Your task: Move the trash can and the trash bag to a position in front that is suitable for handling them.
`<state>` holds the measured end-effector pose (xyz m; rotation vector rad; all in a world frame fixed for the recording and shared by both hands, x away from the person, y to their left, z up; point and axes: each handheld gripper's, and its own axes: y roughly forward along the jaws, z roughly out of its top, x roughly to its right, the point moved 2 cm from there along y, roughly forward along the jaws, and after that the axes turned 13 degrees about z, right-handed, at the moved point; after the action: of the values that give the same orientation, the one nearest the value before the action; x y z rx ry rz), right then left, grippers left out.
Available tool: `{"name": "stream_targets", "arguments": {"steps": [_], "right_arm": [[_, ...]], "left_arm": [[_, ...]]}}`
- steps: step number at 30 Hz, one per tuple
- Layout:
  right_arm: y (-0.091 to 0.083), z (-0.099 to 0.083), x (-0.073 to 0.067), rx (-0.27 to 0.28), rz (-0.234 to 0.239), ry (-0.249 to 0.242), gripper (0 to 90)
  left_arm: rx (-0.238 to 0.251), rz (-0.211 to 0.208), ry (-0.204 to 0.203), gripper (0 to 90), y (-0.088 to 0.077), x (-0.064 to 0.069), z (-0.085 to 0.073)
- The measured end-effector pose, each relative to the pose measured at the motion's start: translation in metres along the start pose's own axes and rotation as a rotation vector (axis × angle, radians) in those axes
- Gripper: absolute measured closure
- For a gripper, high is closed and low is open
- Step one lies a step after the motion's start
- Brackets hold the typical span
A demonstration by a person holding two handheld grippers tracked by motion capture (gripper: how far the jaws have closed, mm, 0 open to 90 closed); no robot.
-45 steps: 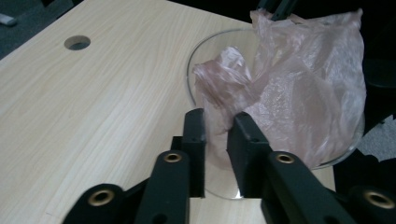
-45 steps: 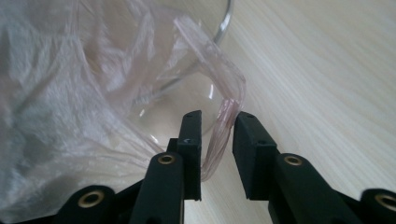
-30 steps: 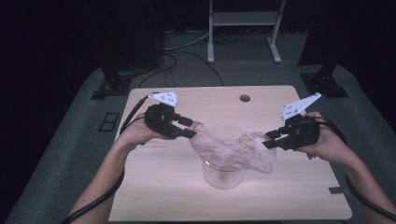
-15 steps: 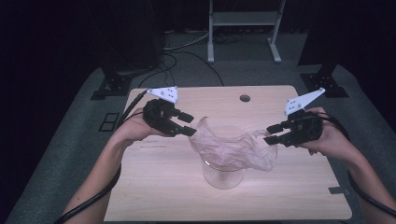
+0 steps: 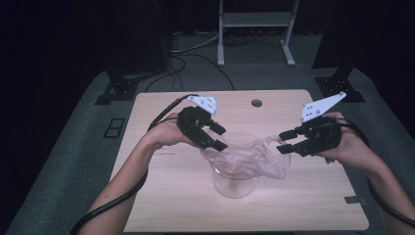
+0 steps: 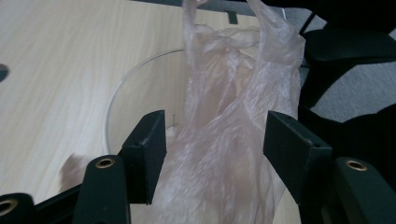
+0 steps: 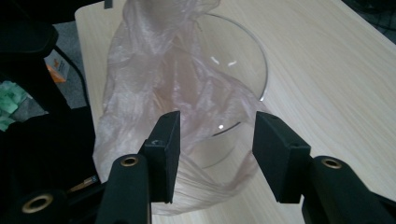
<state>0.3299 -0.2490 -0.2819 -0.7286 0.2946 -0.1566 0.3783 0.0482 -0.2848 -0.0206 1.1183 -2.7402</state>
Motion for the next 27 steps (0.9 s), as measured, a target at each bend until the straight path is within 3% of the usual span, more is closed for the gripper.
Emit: {"name": "stream_targets", "arguments": {"steps": [5, 11, 15, 21, 27], "right_arm": [[0.007, 0.001, -0.005, -0.010, 0.050, -0.021, 51.4], [0.017, 0.002, -0.012, -0.043, 0.103, -0.046, 51.0], [0.028, 0.000, -0.012, -0.090, 0.124, -0.049, 50.2], [0.046, -0.008, -0.008, -0.167, 0.139, -0.044, 50.0], [0.053, -0.008, -0.012, -0.181, 0.155, -0.054, 57.1]], "left_arm": [[-0.014, -0.039, 0.020, 37.8, 0.016, 0.002, 0.005], [-0.042, -0.036, 0.023, 36.5, 0.025, -0.001, 0.002], [-0.082, 0.000, -0.005, 32.3, 0.022, -0.011, -0.008], [-0.131, 0.010, -0.037, 32.5, 0.009, -0.017, -0.029], [-0.139, -0.012, -0.019, 49.2, 0.003, -0.015, -0.042]]}}
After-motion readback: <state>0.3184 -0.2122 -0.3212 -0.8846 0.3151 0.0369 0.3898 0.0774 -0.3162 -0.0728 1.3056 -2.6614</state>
